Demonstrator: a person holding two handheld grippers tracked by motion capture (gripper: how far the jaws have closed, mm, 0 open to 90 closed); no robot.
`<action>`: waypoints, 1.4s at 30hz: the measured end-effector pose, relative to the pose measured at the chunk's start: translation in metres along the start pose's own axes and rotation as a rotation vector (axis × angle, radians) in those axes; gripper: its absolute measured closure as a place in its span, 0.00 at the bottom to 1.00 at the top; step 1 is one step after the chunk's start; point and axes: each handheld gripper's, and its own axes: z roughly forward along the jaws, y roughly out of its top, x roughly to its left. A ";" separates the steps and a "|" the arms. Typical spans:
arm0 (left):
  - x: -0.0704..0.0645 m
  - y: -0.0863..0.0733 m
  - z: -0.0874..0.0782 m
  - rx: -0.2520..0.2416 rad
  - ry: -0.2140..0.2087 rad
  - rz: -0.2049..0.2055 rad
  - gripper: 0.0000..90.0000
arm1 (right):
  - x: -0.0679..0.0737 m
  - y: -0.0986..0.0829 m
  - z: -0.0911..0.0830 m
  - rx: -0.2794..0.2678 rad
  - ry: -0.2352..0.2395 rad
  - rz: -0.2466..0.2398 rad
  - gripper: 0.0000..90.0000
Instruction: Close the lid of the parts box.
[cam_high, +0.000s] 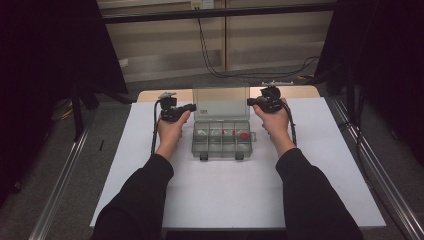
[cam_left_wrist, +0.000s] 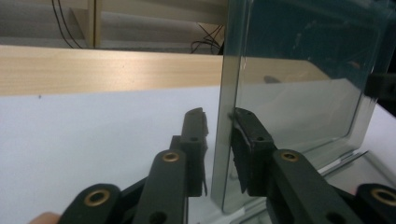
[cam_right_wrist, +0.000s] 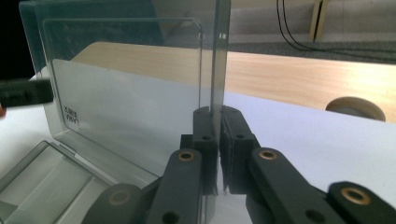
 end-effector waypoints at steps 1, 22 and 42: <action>-0.002 0.004 -0.001 -0.012 0.001 -0.005 0.81 | 0.000 0.000 -0.001 -0.004 0.000 -0.009 0.96; -0.019 0.006 -0.012 -0.045 0.067 0.151 0.96 | 0.000 0.013 -0.005 -0.044 0.057 0.025 0.84; -0.006 0.006 -0.024 -0.034 -0.038 0.051 0.80 | 0.013 0.012 -0.012 -0.056 -0.033 -0.050 0.96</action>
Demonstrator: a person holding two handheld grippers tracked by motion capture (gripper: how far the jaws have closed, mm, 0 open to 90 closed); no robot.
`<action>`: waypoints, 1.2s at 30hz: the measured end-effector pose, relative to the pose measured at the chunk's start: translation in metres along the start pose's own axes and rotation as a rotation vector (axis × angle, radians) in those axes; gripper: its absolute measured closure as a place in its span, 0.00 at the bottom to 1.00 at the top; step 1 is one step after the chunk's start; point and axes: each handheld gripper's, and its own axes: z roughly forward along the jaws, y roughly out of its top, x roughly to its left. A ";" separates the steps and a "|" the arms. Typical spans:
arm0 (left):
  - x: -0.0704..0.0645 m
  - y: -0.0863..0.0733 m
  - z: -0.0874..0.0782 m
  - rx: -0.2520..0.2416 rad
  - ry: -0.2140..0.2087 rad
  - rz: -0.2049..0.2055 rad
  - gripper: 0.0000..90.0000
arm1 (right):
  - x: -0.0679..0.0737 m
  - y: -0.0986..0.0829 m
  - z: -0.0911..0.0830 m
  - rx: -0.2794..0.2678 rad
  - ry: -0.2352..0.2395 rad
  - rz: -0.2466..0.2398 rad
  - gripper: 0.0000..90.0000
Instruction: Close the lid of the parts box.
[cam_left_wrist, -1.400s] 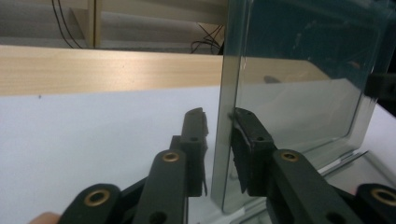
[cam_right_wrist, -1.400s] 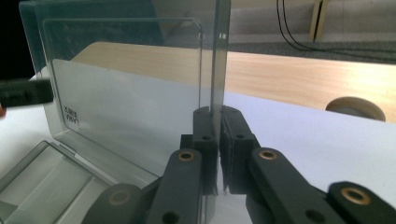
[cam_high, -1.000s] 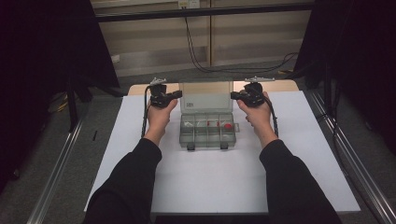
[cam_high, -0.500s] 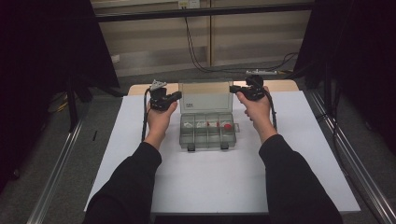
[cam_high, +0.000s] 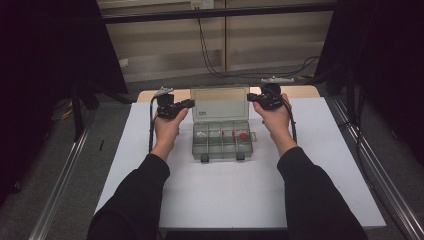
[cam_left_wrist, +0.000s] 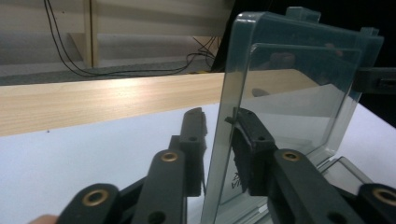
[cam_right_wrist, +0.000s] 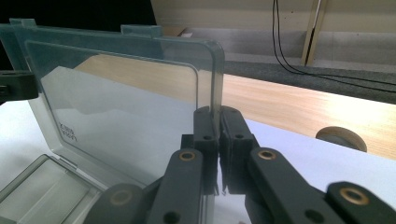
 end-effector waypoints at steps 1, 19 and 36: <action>0.000 0.001 -0.002 -0.005 -0.002 -0.006 0.79 | 0.000 -0.001 0.000 -0.005 0.000 -0.002 0.96; 0.009 0.016 0.005 0.011 -0.001 -0.109 1.00 | 0.005 -0.009 -0.011 -0.061 0.009 -0.050 0.96; 0.003 0.017 0.013 0.026 -0.107 -0.143 1.00 | 0.005 -0.021 -0.023 -0.105 0.062 -0.077 0.94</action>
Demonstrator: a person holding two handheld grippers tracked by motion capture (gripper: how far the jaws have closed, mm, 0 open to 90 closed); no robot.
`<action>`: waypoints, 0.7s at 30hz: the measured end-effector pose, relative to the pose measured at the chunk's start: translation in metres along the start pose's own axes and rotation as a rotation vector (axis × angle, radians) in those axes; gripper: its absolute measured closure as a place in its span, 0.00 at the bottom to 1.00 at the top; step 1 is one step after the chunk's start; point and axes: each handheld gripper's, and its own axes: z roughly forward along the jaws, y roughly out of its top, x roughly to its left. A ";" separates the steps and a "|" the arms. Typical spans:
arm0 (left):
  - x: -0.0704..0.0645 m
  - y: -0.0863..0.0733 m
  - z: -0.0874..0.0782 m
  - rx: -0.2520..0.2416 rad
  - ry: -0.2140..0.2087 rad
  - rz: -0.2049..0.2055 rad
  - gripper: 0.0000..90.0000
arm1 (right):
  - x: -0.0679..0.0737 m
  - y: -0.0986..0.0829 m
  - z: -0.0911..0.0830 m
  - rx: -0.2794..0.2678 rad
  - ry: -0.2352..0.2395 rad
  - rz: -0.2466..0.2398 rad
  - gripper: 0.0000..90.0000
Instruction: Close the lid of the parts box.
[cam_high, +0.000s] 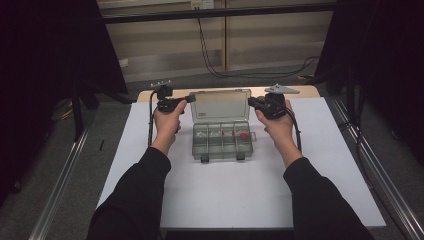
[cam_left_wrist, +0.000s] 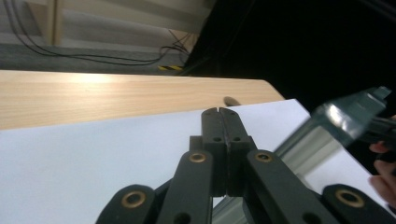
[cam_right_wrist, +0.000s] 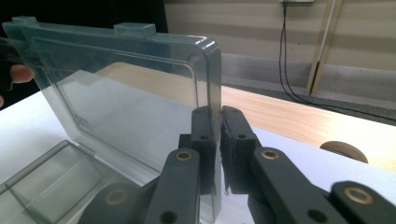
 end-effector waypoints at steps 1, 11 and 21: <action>-0.002 0.000 0.000 -0.001 0.002 -0.009 1.00 | -0.001 0.000 -0.001 -0.001 0.008 0.002 0.93; -0.009 -0.002 -0.006 0.011 -0.033 0.019 1.00 | -0.010 -0.008 -0.020 0.051 0.081 -0.051 0.83; -0.014 -0.010 -0.012 0.014 -0.042 0.041 1.00 | -0.014 -0.008 -0.030 0.080 0.046 0.025 1.00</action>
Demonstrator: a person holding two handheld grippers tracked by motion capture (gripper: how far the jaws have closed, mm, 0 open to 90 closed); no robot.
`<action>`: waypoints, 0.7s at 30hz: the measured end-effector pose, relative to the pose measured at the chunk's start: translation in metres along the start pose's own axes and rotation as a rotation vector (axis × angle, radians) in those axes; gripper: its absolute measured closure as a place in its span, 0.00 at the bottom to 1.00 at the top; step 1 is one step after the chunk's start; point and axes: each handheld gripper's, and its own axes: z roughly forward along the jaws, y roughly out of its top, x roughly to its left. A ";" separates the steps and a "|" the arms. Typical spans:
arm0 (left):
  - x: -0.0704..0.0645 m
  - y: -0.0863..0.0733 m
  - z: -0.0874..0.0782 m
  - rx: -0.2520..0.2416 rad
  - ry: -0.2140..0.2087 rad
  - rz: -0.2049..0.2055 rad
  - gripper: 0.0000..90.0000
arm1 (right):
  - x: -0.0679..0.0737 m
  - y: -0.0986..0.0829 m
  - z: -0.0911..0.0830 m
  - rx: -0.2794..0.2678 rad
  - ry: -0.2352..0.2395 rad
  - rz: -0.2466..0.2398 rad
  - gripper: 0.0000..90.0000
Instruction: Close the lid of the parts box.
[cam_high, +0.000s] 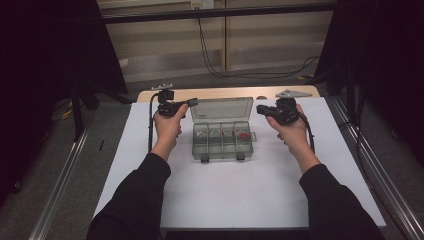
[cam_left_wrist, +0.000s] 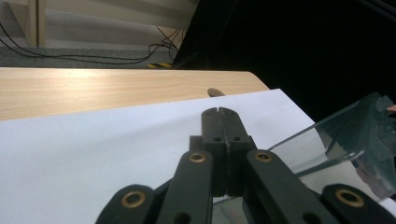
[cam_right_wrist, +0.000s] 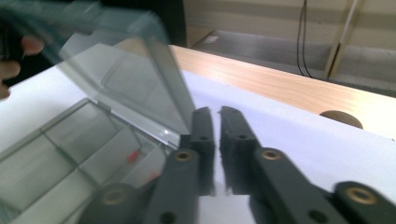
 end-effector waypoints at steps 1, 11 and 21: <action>0.000 0.000 -0.001 0.001 -0.002 0.007 1.00 | 0.000 0.001 0.000 -0.003 -0.004 0.014 1.00; -0.005 -0.004 -0.007 -0.009 -0.016 0.020 1.00 | 0.010 0.008 0.005 -0.020 0.014 0.077 1.00; -0.015 -0.008 -0.017 -0.011 -0.020 0.057 1.00 | 0.017 0.008 0.000 -0.047 0.030 0.080 1.00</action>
